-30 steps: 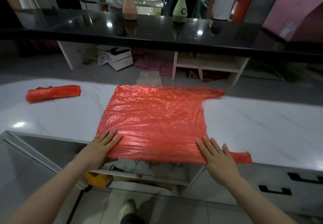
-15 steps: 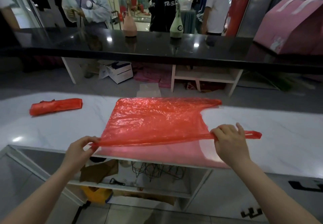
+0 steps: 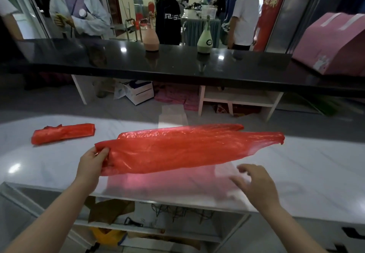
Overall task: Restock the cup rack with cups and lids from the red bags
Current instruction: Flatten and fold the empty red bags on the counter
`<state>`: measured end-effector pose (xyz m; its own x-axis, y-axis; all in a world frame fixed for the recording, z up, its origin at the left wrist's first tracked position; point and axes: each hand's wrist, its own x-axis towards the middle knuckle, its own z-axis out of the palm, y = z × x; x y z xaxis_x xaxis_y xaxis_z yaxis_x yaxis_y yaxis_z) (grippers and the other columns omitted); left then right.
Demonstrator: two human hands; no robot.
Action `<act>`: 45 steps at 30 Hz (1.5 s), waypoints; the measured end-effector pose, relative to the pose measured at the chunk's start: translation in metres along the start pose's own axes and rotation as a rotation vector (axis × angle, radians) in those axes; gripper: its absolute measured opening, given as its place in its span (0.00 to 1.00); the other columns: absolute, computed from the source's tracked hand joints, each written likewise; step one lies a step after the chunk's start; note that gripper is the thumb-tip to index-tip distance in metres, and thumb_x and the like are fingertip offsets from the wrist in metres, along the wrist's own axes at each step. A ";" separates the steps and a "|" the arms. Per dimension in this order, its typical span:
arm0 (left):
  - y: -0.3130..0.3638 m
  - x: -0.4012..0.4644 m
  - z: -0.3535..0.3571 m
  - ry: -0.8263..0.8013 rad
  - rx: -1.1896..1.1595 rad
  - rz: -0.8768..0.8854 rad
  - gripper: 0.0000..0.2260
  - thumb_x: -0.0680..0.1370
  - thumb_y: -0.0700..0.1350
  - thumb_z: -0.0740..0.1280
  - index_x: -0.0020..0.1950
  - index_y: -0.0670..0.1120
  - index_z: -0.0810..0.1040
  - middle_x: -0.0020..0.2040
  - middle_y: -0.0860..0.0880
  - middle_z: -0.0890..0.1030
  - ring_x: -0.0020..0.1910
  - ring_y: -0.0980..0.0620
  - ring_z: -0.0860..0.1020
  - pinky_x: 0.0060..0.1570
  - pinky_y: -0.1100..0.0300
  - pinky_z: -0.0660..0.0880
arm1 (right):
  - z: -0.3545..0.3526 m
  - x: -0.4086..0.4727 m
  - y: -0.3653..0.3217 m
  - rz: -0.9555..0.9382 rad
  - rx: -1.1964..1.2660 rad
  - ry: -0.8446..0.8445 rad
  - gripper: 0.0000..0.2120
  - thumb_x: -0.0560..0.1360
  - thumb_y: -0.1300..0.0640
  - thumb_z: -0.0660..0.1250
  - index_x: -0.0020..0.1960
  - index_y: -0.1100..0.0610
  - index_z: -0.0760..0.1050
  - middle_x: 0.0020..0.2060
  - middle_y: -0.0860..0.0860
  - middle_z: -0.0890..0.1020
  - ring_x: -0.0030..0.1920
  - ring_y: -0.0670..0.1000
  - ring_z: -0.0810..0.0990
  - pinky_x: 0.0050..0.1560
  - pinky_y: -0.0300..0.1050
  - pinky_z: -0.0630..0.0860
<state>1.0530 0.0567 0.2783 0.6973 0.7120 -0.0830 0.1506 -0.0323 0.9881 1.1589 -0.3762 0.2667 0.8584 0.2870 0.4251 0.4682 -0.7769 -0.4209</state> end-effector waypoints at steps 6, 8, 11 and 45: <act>0.009 0.035 -0.010 -0.074 -0.082 -0.131 0.07 0.81 0.43 0.62 0.56 0.45 0.77 0.48 0.42 0.82 0.46 0.42 0.81 0.41 0.52 0.77 | 0.033 0.053 -0.008 0.566 0.756 -0.242 0.22 0.71 0.54 0.74 0.63 0.49 0.73 0.61 0.47 0.76 0.61 0.53 0.74 0.59 0.50 0.72; 0.010 0.047 -0.014 -0.087 -0.095 -0.142 0.07 0.80 0.42 0.62 0.55 0.44 0.78 0.46 0.42 0.82 0.44 0.43 0.81 0.40 0.53 0.77 | 0.038 0.067 -0.013 0.529 0.816 -0.243 0.10 0.70 0.59 0.75 0.49 0.52 0.79 0.47 0.46 0.82 0.51 0.48 0.79 0.46 0.39 0.75; 0.010 0.069 -0.018 -0.075 -0.066 -0.134 0.07 0.80 0.43 0.63 0.53 0.43 0.79 0.44 0.43 0.83 0.42 0.46 0.81 0.39 0.55 0.75 | 0.040 0.086 -0.021 0.454 0.823 -0.235 0.07 0.66 0.61 0.74 0.40 0.51 0.79 0.33 0.42 0.80 0.36 0.43 0.78 0.35 0.32 0.71; -0.046 0.106 0.012 -0.130 0.714 0.209 0.29 0.79 0.40 0.60 0.76 0.59 0.55 0.53 0.46 0.80 0.47 0.43 0.79 0.43 0.54 0.70 | 0.127 0.130 -0.007 0.559 0.026 -0.238 0.17 0.75 0.40 0.64 0.50 0.55 0.73 0.43 0.52 0.80 0.47 0.58 0.79 0.42 0.46 0.68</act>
<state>1.1282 0.1252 0.2226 0.8317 0.5539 0.0390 0.3925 -0.6360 0.6644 1.2941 -0.2617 0.2231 0.9976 -0.0405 -0.0555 -0.0644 -0.8331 -0.5494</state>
